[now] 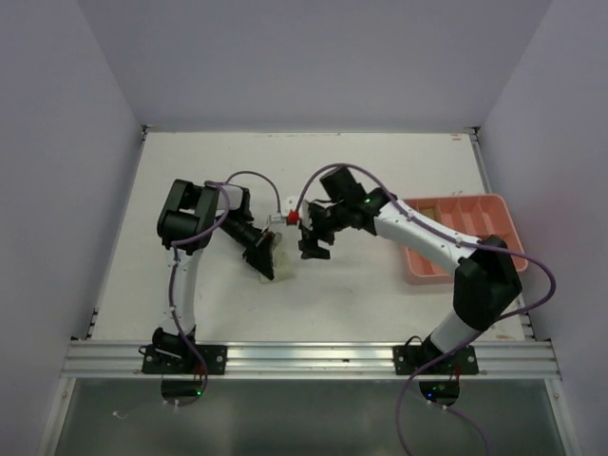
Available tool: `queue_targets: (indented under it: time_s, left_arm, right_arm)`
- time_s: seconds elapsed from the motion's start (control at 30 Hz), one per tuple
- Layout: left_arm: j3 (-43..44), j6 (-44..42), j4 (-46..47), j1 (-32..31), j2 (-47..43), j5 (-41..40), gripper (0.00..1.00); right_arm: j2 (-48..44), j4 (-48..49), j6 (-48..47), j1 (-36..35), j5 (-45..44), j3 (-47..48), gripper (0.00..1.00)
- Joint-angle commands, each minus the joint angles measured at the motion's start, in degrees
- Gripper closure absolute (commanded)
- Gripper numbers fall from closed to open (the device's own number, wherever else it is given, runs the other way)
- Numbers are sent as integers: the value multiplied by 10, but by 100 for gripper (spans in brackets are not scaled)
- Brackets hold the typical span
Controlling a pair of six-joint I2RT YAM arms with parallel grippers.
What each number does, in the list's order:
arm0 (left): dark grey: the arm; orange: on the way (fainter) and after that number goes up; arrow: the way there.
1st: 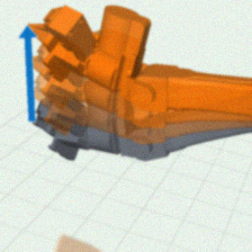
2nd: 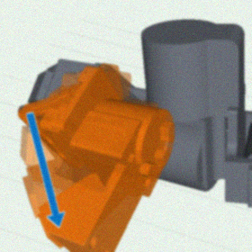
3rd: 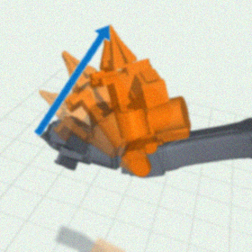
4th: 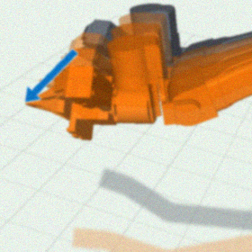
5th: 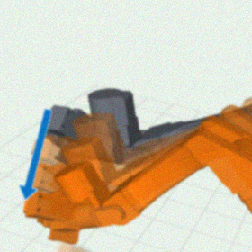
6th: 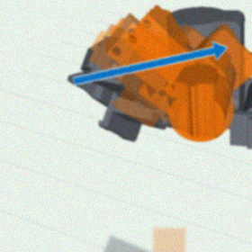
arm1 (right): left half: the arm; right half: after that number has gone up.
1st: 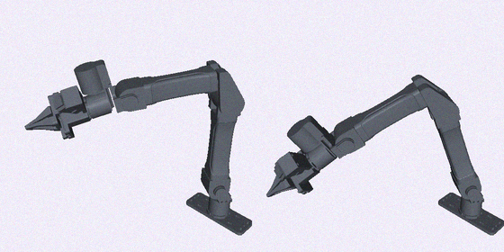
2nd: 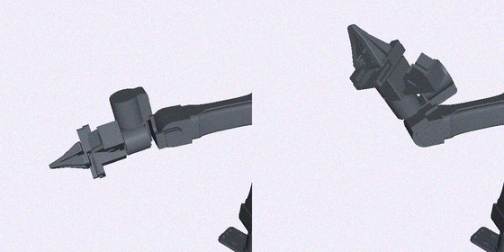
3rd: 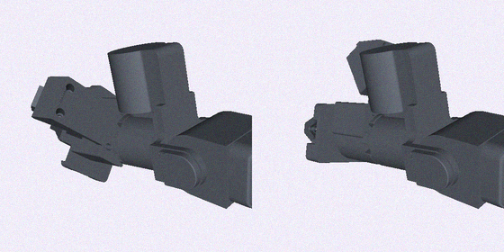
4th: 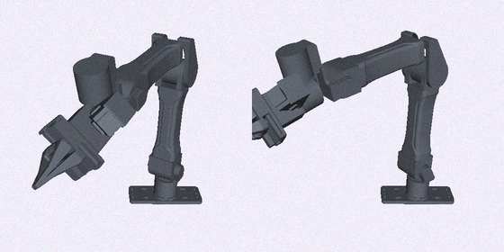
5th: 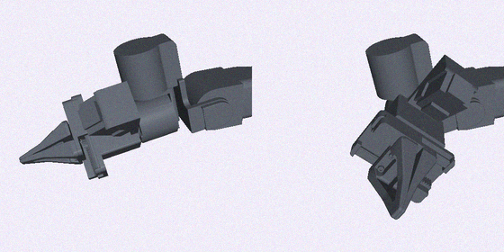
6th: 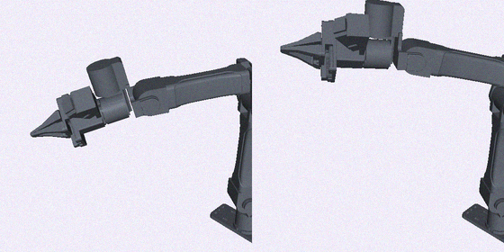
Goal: Roll the underwear
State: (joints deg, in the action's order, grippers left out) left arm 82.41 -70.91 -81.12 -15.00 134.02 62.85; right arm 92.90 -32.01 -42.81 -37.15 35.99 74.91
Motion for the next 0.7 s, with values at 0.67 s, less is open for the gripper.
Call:
queue_targets:
  time_s: [0.67]
  left_arm:
    - [8,-63,56,0,50,-126,89]
  right_arm:
    - [153,244,-96,-188,-130,-120,41]
